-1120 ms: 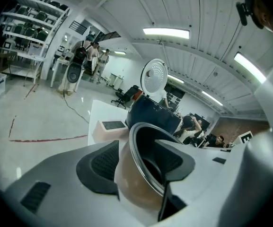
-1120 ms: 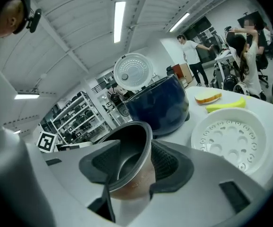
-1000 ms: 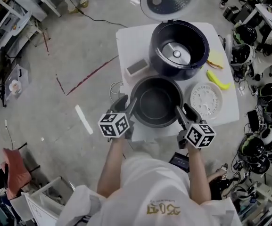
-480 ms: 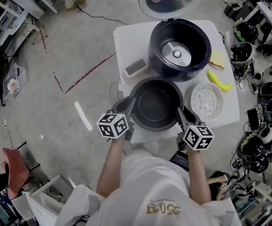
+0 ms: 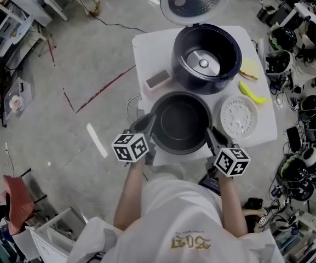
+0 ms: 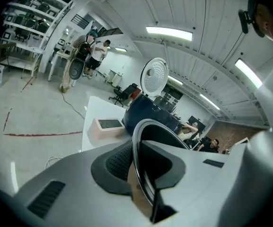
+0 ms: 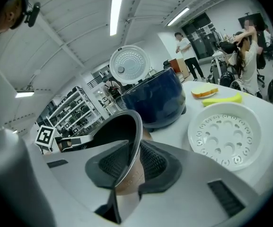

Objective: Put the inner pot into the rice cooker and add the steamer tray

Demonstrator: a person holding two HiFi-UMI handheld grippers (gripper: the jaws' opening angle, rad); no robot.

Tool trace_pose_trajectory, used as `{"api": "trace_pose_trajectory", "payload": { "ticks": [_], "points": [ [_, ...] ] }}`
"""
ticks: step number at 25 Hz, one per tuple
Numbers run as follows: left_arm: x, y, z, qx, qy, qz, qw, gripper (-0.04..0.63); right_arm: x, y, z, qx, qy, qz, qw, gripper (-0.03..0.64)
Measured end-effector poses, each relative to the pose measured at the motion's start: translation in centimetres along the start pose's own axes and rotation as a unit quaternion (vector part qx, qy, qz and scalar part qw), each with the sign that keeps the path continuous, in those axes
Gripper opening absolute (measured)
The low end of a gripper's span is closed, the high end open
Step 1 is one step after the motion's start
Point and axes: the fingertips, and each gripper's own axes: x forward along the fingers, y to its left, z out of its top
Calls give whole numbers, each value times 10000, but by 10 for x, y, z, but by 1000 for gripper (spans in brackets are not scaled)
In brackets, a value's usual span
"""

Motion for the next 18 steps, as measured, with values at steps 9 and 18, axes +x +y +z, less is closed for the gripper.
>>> {"api": "trace_pose_trajectory", "payload": {
  "ticks": [9,18],
  "points": [
    [-26,-20,29,-30,-395,-153,9991,66,-23,27,23,79,-380,305,9988,78],
    [-44,-49,71,-37,-896,-376,9953,66,-43,52,73,17,-904,611,9940,72]
  ]
}}
